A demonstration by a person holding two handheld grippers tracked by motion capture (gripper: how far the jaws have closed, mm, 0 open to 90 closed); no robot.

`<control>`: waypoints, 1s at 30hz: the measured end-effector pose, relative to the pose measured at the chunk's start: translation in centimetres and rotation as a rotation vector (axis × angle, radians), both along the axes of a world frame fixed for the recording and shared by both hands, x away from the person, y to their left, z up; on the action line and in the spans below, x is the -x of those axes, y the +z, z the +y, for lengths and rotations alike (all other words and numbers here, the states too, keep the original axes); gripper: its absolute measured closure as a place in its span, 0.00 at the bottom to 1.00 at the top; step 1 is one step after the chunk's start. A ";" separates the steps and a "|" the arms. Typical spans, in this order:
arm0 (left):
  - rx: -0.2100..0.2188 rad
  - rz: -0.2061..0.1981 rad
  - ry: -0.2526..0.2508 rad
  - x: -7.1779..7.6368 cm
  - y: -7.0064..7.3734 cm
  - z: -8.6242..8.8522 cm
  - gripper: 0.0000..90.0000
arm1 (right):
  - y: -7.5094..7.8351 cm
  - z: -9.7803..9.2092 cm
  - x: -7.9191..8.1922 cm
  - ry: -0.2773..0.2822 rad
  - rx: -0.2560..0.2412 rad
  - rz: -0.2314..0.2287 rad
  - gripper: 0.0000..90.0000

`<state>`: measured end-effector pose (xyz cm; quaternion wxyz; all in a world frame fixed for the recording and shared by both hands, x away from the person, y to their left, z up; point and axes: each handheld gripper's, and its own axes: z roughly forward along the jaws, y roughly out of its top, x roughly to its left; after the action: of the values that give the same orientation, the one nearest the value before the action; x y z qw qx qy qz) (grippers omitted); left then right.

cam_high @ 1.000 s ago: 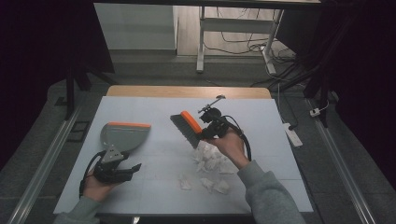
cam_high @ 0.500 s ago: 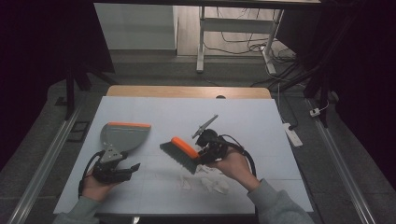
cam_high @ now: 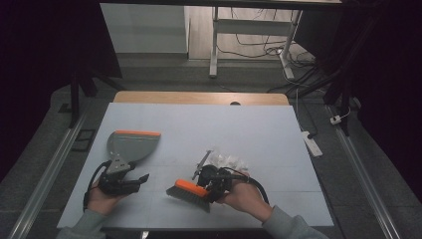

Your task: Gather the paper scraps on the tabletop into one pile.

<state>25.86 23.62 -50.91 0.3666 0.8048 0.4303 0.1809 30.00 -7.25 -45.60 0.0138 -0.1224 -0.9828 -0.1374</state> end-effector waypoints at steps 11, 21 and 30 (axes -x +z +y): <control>-0.002 0.004 0.003 -0.1 -0.1 0.1 0.40 | 2.1 -4.2 -3.9 -0.178 -0.048 -0.108 0.78; -0.004 0.000 0.002 0.0 0.0 0.1 0.40 | 5.8 -7.9 -2.0 -0.141 -0.122 -0.132 0.78; -0.005 0.002 0.004 -0.1 -0.1 -0.1 0.40 | 2.1 -9.6 1.3 0.023 0.032 -0.038 0.78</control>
<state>25.94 23.51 -50.96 0.3638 0.8051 0.4317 0.1816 28.69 -16.81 -43.54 -0.0053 -0.1088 -0.9863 -0.1238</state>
